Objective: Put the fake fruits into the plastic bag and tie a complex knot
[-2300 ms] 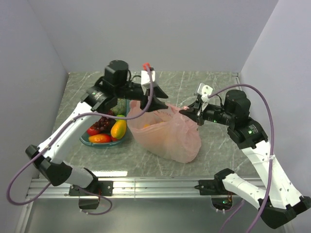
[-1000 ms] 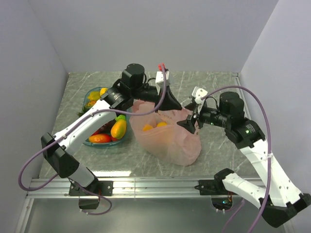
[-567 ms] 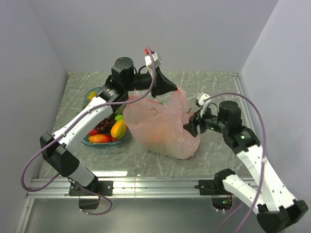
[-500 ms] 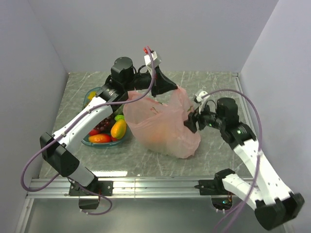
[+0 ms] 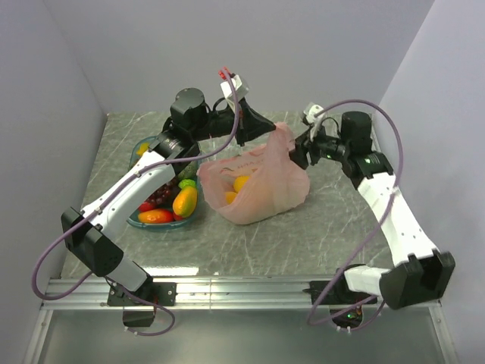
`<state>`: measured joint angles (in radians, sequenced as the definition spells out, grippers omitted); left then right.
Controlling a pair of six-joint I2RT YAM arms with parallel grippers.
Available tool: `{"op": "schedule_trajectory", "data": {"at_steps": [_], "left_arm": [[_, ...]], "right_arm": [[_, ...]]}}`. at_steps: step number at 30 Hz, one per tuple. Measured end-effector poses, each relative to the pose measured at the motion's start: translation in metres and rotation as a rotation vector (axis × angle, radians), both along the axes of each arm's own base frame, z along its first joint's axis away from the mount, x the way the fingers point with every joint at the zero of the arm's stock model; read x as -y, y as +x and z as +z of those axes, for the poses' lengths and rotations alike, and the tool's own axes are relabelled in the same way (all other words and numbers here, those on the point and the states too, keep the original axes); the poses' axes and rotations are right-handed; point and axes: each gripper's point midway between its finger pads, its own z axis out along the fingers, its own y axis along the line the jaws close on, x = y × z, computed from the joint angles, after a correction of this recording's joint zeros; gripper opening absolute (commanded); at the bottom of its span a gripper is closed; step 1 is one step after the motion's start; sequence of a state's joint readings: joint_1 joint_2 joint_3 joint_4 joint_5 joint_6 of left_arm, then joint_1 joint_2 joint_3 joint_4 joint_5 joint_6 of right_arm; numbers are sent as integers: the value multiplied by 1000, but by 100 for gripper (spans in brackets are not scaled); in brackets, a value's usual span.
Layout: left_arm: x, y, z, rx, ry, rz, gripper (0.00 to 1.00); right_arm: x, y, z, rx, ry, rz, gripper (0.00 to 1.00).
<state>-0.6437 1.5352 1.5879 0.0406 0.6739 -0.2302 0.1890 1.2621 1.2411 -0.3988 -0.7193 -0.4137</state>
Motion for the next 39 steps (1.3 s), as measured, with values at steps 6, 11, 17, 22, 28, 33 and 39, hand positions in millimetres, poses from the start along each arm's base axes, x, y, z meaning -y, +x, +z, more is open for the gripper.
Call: {"op": "schedule_trajectory", "data": {"at_steps": [6, 11, 17, 22, 28, 33, 39], "left_arm": [[0, 1, 0, 2, 1, 6, 0], [4, -1, -5, -7, 6, -29, 0], [10, 4, -14, -26, 20, -44, 0], [11, 4, -11, -28, 15, -56, 0], [13, -2, -8, -37, 10, -93, 0], [14, -8, -6, -58, 1, -124, 0], [17, 2, -19, -108, 1, -131, 0]], "right_arm": [[23, -65, 20, 153, 6, -41, 97], [20, -80, 77, 308, 164, -77, 97], [-4, -37, 87, 270, 302, -74, 98], [-43, -26, 63, 183, 322, 7, 98], [-55, -13, 65, 257, 324, 2, 81], [-47, 21, 25, 236, 290, -120, 53], [-45, 44, -29, 129, 274, -203, 43]]}}
